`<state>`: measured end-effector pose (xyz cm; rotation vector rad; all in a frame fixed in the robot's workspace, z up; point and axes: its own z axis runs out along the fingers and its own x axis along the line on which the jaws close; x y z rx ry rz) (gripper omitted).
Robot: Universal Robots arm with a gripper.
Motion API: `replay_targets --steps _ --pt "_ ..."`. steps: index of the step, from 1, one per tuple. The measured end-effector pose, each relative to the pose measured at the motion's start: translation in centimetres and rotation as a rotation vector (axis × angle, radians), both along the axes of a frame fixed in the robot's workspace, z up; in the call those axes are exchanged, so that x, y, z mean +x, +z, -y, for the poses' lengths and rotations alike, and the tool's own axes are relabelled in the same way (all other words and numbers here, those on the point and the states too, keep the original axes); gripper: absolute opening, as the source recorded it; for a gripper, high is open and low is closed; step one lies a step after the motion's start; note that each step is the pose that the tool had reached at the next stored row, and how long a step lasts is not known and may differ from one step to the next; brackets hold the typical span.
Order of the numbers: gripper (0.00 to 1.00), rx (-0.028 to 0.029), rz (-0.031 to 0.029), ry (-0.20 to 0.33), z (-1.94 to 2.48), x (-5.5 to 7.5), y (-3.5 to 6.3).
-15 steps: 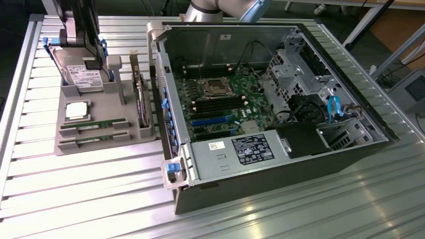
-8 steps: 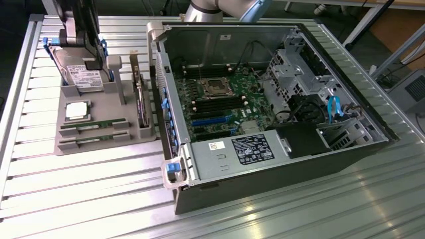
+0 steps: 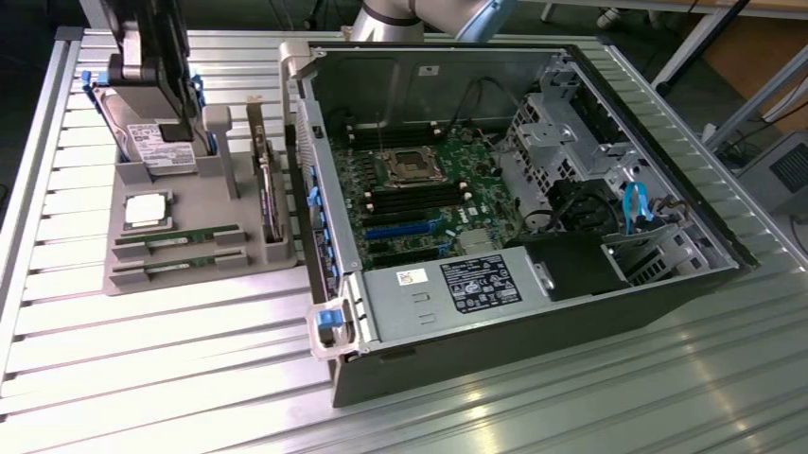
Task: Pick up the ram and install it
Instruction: 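Pick up the ram and move it above insertion slot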
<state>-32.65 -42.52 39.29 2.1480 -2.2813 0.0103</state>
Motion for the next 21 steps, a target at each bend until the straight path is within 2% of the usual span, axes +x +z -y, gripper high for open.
replay_targets --steps 21 --pt "0.36 0.0003 0.0001 0.0 0.0 -0.3 -1.55"
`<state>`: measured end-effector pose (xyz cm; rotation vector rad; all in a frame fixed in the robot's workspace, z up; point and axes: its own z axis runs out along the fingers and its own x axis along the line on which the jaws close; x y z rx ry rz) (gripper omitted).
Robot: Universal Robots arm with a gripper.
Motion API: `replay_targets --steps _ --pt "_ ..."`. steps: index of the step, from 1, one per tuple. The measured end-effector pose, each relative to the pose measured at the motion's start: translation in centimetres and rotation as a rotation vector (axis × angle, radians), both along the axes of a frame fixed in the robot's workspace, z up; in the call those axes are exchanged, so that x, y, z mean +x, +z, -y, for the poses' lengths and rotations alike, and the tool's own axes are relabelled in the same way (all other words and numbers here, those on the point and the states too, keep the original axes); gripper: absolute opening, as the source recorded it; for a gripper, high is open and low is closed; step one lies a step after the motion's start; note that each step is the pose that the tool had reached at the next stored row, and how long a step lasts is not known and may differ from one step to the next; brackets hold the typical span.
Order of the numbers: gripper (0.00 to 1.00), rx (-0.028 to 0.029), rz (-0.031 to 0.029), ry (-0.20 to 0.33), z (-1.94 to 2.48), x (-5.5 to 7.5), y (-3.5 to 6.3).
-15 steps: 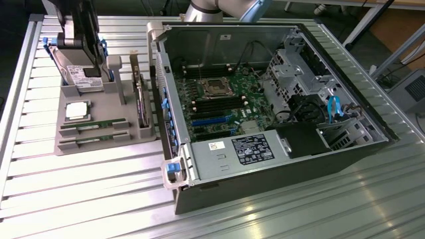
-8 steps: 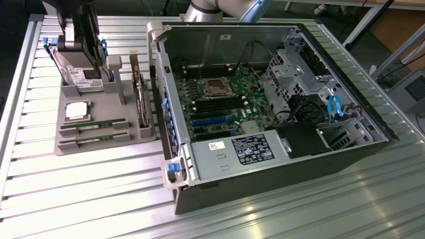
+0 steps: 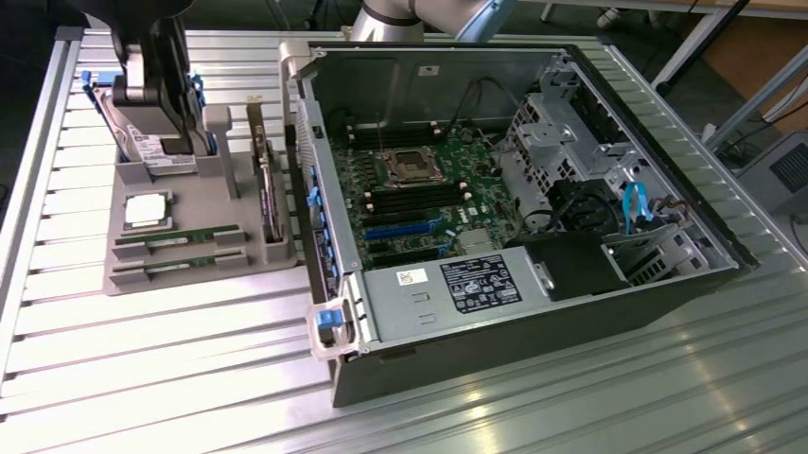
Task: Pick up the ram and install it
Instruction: 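Pick up the ram and move it above insertion slot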
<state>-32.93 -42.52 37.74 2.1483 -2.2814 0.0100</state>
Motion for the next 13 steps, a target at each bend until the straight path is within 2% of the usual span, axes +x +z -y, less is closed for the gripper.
replay_targets --steps 13 --pt "0.36 0.0 0.0 0.0 0.0 -0.04 -0.57"
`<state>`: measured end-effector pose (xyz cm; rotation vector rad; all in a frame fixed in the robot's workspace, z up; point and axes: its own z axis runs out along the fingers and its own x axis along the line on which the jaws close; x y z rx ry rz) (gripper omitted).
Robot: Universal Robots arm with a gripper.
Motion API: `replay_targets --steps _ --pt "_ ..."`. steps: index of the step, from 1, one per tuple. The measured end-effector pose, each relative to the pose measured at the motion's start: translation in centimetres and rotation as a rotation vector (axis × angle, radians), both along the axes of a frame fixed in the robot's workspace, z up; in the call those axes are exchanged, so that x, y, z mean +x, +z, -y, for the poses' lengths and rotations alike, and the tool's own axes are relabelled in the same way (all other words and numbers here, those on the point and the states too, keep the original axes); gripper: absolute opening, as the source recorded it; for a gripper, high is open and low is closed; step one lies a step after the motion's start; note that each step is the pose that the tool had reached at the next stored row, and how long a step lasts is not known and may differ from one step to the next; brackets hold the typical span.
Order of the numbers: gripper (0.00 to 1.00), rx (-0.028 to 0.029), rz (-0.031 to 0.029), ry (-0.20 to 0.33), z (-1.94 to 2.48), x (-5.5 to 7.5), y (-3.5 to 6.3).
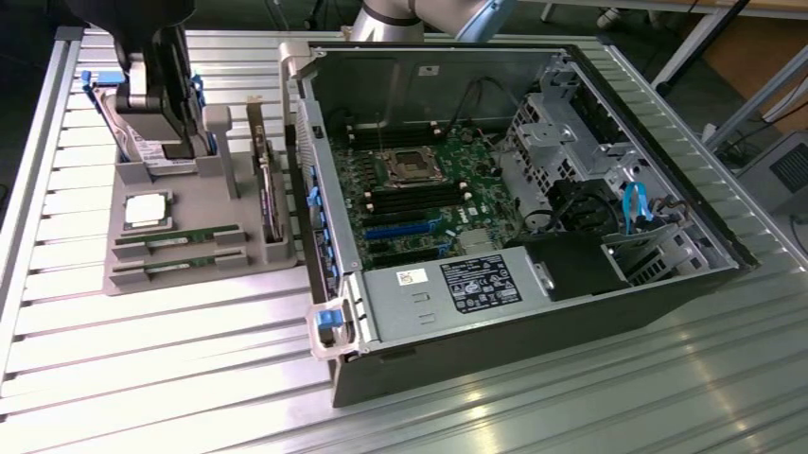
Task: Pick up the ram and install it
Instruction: 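Pick up the ram and move it above insertion slot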
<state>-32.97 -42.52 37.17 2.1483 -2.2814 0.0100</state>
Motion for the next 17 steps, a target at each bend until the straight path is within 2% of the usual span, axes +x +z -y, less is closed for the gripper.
replay_targets --steps 17 --pt "0.36 0.0 -0.0001 0.0 0.0 -0.06 -0.7"
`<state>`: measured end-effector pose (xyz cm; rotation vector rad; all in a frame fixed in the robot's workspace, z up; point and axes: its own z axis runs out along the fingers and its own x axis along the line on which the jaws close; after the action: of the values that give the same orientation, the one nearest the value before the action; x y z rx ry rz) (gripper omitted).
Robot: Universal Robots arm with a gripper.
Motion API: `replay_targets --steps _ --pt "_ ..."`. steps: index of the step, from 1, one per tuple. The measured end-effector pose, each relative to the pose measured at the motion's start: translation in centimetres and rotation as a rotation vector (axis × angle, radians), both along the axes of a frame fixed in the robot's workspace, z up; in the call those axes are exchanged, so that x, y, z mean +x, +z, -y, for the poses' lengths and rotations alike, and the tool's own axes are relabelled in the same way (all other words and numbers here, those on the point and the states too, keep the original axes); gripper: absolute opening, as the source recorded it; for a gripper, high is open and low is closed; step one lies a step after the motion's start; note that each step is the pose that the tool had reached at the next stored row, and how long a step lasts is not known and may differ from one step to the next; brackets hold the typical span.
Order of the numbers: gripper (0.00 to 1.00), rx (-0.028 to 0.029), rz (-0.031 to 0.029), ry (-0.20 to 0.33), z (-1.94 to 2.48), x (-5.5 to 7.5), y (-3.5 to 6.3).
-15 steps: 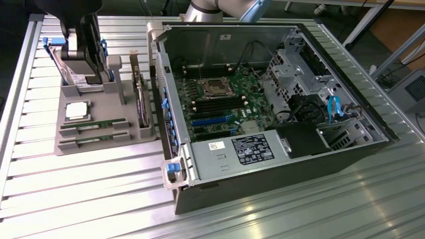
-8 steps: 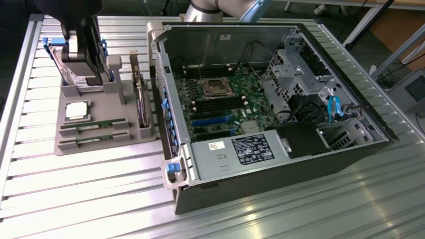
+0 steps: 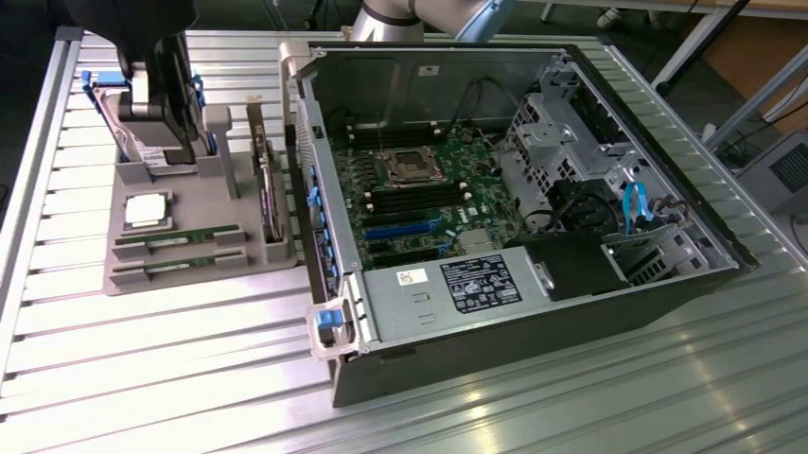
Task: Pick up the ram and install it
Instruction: 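Pick up the ram and move it above insertion slot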
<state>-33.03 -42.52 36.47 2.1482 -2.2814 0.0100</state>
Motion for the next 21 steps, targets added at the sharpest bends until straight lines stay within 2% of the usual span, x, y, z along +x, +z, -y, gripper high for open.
replay_targets --steps 21 --pt "0.36 0.0 0.0001 0.0 0.0 -0.04 -0.91"
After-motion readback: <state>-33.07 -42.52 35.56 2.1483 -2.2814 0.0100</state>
